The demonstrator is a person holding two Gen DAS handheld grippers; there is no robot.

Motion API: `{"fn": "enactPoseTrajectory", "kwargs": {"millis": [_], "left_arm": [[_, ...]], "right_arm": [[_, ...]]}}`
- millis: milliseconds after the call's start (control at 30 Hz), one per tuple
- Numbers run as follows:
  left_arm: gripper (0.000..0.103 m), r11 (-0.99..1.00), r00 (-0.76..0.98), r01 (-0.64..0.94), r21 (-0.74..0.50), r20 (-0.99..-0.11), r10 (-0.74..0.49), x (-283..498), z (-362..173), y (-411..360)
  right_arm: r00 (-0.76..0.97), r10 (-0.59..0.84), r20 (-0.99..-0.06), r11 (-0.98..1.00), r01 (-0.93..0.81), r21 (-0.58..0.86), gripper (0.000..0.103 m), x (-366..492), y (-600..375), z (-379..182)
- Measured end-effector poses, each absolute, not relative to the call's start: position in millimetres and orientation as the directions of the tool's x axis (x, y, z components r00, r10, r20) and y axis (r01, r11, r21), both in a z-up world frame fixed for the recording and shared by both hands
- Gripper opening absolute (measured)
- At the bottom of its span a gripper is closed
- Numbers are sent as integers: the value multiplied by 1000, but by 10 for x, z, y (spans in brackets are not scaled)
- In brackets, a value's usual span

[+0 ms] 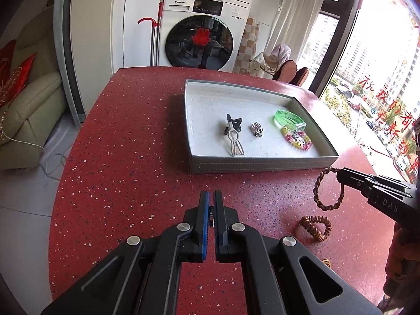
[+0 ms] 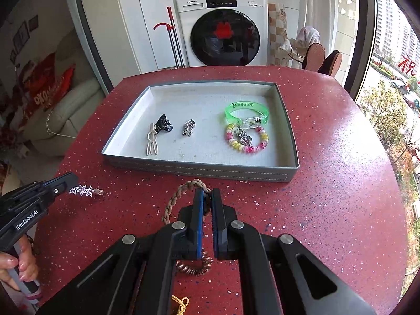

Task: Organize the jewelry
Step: 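Carry the star clip and braided bracelet into the tray and open both tools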

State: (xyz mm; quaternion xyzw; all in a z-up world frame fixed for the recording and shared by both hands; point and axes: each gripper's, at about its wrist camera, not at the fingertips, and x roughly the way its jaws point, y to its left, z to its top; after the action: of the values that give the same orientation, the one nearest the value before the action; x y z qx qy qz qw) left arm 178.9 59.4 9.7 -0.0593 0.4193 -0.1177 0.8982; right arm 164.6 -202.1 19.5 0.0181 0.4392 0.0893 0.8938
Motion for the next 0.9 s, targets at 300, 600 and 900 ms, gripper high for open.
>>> {"fn": "enactPoseTrajectory", "kwargs": {"millis": [300, 600, 900], "left_arm": [[21, 954, 663, 215, -208, -686, -299, 1980, 469, 400], [21, 945, 667, 257, -204, -670, -326, 2519, 610, 113], [21, 950, 643, 253, -182, -702, -306, 3050, 357, 3]], "right_arm": [[623, 195, -757, 981, -135, 142, 6, 1886, -2142, 404], [607, 212, -766, 977, -111, 183, 6, 2361, -2197, 346], [559, 218, -800, 974, -81, 209, 6, 2825, -2166, 24]]}}
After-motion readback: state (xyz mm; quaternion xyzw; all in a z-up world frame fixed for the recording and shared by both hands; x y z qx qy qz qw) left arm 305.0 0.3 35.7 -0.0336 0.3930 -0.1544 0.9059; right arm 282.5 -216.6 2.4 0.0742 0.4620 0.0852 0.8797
